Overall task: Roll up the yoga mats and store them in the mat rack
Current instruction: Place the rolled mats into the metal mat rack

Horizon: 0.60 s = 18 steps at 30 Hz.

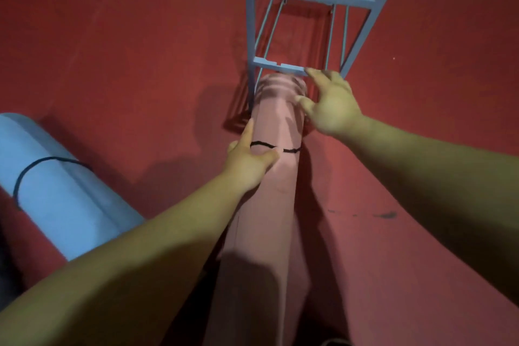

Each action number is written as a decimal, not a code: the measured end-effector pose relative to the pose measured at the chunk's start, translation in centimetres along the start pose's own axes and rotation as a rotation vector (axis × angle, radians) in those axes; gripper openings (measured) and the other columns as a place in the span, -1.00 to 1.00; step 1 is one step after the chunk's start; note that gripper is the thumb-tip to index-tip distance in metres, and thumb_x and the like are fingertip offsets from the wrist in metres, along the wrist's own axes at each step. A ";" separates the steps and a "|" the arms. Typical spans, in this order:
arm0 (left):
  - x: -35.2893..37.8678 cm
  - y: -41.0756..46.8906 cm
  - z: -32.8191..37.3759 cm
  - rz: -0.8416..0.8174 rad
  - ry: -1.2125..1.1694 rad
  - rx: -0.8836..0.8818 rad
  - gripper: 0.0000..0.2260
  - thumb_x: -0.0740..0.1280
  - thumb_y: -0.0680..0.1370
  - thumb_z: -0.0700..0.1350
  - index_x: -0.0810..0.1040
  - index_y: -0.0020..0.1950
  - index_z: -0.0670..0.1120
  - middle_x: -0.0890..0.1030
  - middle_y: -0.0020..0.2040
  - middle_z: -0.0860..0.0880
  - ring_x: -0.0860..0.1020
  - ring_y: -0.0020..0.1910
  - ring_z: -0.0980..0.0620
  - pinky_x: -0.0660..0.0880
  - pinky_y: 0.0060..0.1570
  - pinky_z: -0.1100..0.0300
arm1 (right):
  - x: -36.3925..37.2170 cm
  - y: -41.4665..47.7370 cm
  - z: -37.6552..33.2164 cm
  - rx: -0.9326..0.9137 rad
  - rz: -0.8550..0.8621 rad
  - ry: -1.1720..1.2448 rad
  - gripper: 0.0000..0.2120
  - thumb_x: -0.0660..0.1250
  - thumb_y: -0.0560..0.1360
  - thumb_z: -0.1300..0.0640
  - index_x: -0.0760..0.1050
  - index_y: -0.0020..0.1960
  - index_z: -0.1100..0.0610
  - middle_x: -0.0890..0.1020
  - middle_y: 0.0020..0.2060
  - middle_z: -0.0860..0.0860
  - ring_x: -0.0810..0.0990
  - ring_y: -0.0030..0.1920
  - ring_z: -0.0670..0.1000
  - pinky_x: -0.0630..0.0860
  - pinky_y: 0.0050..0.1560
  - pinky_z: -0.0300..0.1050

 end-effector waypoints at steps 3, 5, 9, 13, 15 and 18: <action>1.1 2.0 0.0 -0.049 0.056 -0.005 0.00 0.51 0.32 0.32 -0.02 0.61 0.36 0.40 0.49 -0.04 0.48 0.38 -0.05 0.41 0.36 0.10 | 0.6 3.4 0.1 -0.095 -0.029 -0.136 -0.32 0.35 0.57 -0.12 0.22 0.61 0.01 0.26 0.54 0.26 0.18 0.56 0.26 0.11 0.55 0.05; 1.5 2.6 -0.6 -0.065 0.050 -0.002 0.03 0.55 0.31 0.32 -0.05 0.59 0.39 0.40 0.49 0.01 0.45 0.42 -0.03 0.39 0.34 0.14 | 1.4 5.5 0.1 -0.135 -0.068 -0.220 -0.33 0.29 0.59 -0.14 0.17 0.62 0.01 0.26 0.54 0.26 0.19 0.56 0.25 0.12 0.57 0.05; 1.0 2.7 -0.9 -0.012 -0.008 0.040 -0.04 0.58 0.38 0.20 0.03 0.60 0.36 0.42 0.49 0.11 0.43 0.42 0.09 0.33 0.29 0.26 | 2.7 7.7 0.1 -0.125 -0.097 -0.326 -0.46 0.16 0.63 -0.19 0.25 0.58 -0.09 0.51 0.32 0.21 0.45 0.34 0.30 0.33 0.37 0.08; 0.8 1.8 0.5 0.062 -0.001 0.107 -0.08 0.57 0.42 0.15 0.08 0.62 0.30 0.41 0.51 0.08 0.42 0.44 0.07 0.33 0.31 0.24 | 1.7 6.1 0.0 -0.126 0.001 -0.243 -0.63 0.14 0.66 -0.15 0.45 0.43 -0.19 0.62 0.17 0.12 0.52 0.27 0.25 0.37 0.26 0.09; 0.5 1.2 1.4 0.099 0.012 0.137 -0.06 0.58 0.38 0.18 0.11 0.62 0.24 0.44 0.47 0.07 0.47 0.40 0.03 0.39 0.35 0.15 | 1.1 4.5 0.2 -0.130 0.007 -0.213 -0.63 0.15 0.66 -0.15 0.45 0.44 -0.20 0.62 0.15 0.11 0.51 0.27 0.24 0.36 0.24 0.08; 0.1 0.6 2.6 0.173 0.033 0.129 -0.05 0.59 0.31 0.25 0.18 0.56 0.09 0.51 0.38 0.03 0.53 0.30 -0.02 0.47 0.31 0.05 | -0.6 1.9 -0.5 -0.191 0.055 -0.137 -0.63 0.23 0.64 -0.10 0.49 0.43 -0.15 0.64 0.13 0.13 0.54 0.23 0.24 0.44 0.24 0.11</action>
Point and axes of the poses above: each hand's wrist, its own y-axis towards the middle knuckle, its own x-axis out of the palm, z = x × y, the point moved 9 cm from there along y, towards the middle knuckle
